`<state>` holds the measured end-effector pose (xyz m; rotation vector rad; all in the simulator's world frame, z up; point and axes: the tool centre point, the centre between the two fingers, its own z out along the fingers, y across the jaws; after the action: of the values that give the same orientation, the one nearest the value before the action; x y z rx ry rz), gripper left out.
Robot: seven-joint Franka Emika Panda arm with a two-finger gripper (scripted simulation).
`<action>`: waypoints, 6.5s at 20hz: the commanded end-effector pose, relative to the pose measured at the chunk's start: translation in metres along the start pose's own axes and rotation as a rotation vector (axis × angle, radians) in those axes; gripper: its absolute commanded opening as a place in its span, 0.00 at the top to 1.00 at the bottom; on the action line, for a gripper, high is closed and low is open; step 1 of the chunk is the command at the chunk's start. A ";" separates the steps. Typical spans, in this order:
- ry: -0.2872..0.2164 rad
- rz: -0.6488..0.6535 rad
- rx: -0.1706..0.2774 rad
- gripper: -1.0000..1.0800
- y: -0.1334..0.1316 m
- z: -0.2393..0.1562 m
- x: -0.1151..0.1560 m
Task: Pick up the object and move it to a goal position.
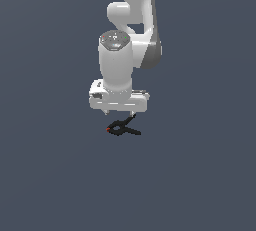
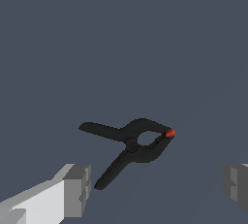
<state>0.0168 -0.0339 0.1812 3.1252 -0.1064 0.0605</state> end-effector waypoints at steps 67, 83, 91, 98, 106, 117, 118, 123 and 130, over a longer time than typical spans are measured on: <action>-0.038 1.137 -0.006 0.04 -0.005 0.096 -0.026; -0.042 1.295 -0.014 0.04 -0.007 0.110 -0.032; -0.042 1.297 -0.015 0.04 -0.007 0.131 -0.034; -0.042 1.299 -0.015 0.04 -0.008 0.159 -0.035; -0.042 1.299 -0.015 1.00 -0.008 0.161 -0.035; -0.041 1.299 -0.013 1.00 0.001 0.152 -0.032; -0.041 1.299 -0.013 1.00 0.005 0.148 -0.031; -0.041 1.300 -0.013 1.00 0.036 0.123 -0.023; -0.041 1.300 -0.014 1.00 0.096 0.072 -0.005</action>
<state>0.0049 -0.1161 0.0971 2.4338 -1.9855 -0.0016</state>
